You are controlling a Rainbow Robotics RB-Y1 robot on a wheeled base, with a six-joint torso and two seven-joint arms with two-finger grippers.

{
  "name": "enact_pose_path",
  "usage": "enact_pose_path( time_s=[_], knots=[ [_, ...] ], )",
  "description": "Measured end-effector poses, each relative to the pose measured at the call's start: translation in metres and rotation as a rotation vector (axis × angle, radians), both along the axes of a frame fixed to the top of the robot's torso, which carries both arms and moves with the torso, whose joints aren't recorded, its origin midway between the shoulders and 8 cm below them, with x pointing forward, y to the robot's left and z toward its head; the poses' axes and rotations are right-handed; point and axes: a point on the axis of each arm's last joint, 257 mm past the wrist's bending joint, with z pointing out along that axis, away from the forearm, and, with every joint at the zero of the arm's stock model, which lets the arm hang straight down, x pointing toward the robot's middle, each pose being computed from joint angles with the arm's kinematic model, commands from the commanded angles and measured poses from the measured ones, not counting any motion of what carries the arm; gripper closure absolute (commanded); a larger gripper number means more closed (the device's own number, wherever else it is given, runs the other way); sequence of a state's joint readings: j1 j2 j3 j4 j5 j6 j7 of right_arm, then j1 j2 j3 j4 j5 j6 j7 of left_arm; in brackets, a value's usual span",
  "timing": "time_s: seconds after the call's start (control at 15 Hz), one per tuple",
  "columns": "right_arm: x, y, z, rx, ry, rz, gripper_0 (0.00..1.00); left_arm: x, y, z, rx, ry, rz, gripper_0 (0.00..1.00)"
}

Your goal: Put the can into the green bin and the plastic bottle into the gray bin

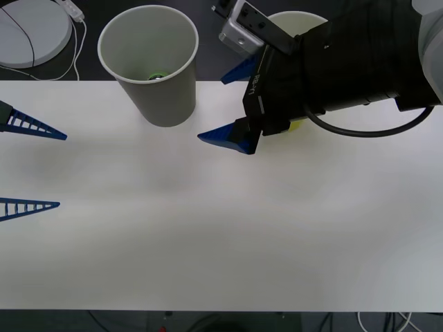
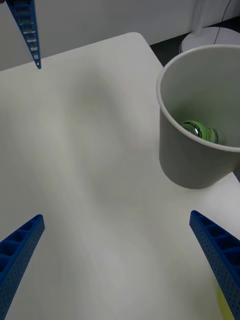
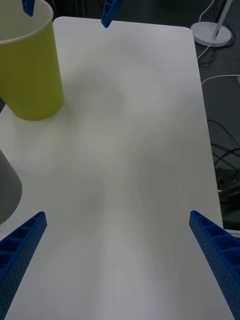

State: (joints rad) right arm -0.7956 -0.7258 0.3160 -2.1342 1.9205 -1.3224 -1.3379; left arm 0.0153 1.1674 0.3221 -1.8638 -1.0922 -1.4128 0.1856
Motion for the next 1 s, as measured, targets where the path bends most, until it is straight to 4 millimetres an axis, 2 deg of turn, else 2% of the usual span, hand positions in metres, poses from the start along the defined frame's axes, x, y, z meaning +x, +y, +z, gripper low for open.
enact_pose_path(
  time_s=[0.47,0.8,1.0],
  knots=[
    [-0.023,-0.053,-0.027,-0.048,0.006,0.098,0.00,0.000,0.000,0.000,0.000,0.000,0.000,0.00],
    [-0.043,-0.079,-0.041,-0.076,0.003,0.118,0.00,0.000,0.000,0.000,0.000,0.000,0.000,0.00],
    [-0.047,-0.090,-0.049,-0.085,-0.031,0.157,0.00,0.000,0.000,0.000,0.000,0.000,0.000,0.00]
  ],
)
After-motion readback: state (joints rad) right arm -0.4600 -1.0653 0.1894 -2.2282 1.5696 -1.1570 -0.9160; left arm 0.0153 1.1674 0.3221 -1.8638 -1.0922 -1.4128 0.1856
